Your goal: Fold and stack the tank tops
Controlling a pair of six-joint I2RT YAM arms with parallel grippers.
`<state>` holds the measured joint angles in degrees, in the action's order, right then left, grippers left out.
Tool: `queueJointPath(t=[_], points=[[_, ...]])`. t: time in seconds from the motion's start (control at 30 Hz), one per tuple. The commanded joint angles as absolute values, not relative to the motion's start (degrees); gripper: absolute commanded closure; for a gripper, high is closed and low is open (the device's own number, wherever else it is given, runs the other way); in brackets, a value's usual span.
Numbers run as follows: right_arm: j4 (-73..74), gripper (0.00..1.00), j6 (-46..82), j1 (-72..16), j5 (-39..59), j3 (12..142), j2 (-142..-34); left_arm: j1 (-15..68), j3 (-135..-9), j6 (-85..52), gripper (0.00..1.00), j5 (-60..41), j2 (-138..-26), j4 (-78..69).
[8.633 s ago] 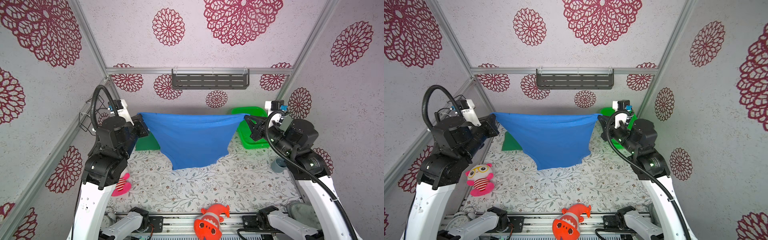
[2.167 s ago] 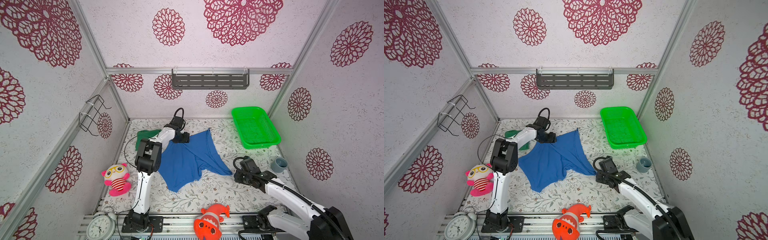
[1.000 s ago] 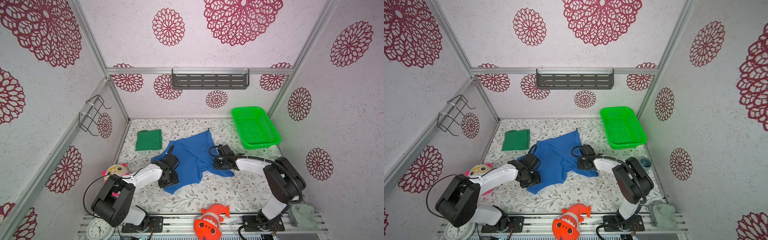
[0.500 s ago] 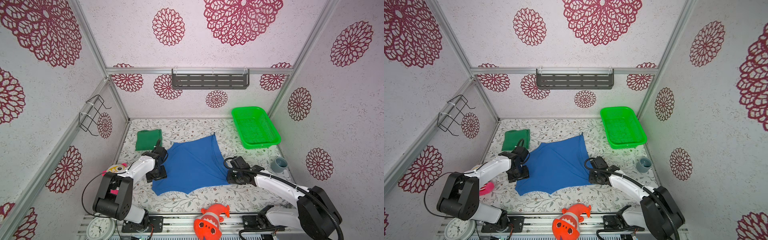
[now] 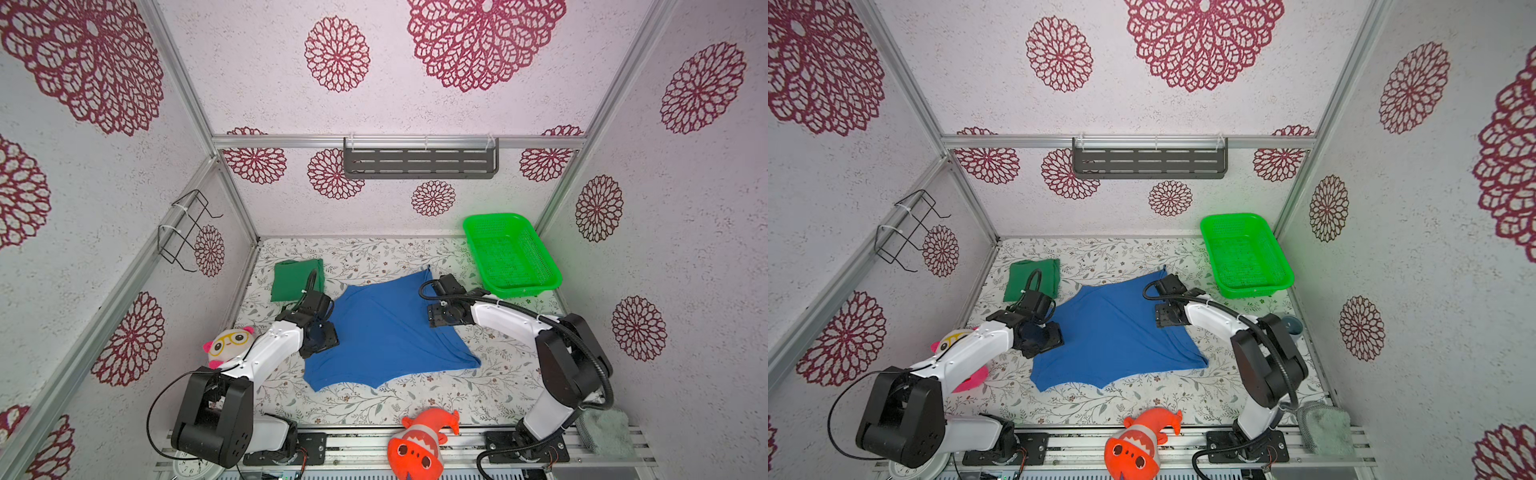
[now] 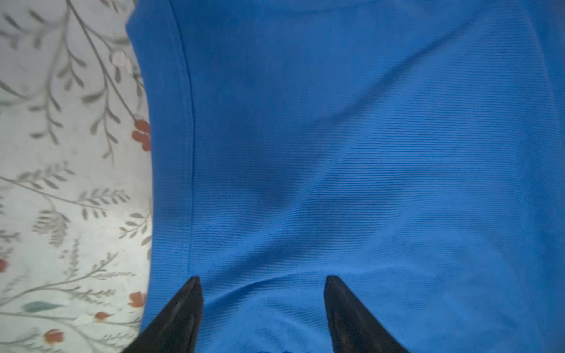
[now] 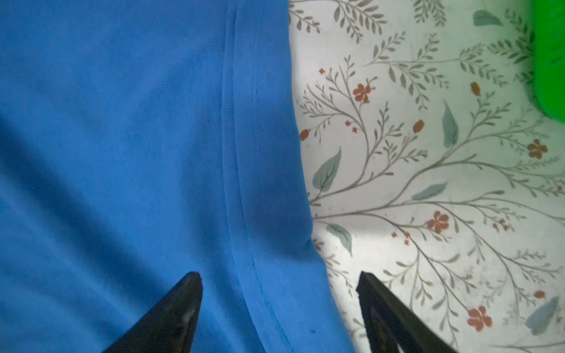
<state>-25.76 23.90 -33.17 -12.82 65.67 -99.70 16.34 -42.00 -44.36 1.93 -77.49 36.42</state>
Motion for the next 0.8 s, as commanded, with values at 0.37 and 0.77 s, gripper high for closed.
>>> queueJointPath(t=[0.37,0.77], points=[[-25.75,0.12,20.72,-31.87,-16.64,70.17,-107.88,12.66,-30.21,-55.59,0.41,3.85,-75.5,22.55],[-25.05,0.13,21.84,-26.25,-15.8,63.76,-101.94,7.44,-26.46,-55.63,0.43,2.04,-75.31,20.76]])
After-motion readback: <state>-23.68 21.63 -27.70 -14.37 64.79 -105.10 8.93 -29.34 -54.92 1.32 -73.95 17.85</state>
